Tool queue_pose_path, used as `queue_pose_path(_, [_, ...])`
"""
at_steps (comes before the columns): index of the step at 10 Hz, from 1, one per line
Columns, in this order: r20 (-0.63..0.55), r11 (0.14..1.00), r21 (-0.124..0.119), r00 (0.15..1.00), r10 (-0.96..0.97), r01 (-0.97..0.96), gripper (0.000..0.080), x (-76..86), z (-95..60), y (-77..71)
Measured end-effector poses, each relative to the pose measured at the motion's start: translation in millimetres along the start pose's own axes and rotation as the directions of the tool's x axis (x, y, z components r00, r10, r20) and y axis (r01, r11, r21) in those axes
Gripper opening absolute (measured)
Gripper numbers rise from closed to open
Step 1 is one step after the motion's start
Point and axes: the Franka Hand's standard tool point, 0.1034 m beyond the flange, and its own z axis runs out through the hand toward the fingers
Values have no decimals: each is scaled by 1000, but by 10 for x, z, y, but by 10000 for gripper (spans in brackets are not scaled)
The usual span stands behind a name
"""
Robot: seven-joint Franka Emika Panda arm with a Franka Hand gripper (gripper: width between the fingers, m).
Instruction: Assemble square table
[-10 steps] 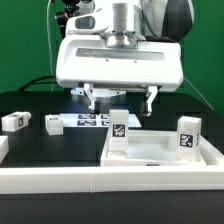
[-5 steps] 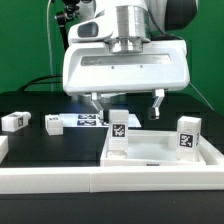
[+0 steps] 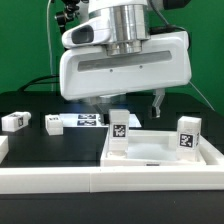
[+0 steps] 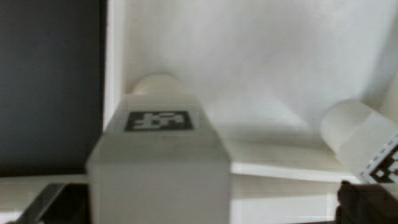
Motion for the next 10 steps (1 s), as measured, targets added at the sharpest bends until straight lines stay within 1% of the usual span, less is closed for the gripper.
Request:
queue_pose_path(1, [0,1000,-5,1000,3,-3,649,-5,-8,47])
queue_pose_path(2, [-1,1000,-8,1000,4,-4,649,-8,-21,54])
queue_pose_path(3, [-21,1000,-18,1000,-4,3,649,10,-26,31])
queue_pose_path(5, [-30,999,-25,999,-21,20,649,20,-26,65])
queue_pose_path(6, [-49,997,-44,997,-58,56,646,66,-33,70])
queue_pose_path(7, [-57,989,-73,990,-129,125,646,109,-45,58])
queue_pose_path(8, [-55,990,-72,991,-124,120,464,109,-50,80])
queue_pose_path(9, [-55,990,-72,991,-123,119,464,107,-47,83])
queue_pose_path(10, [-57,990,-73,991,-124,120,290,113,-49,81])
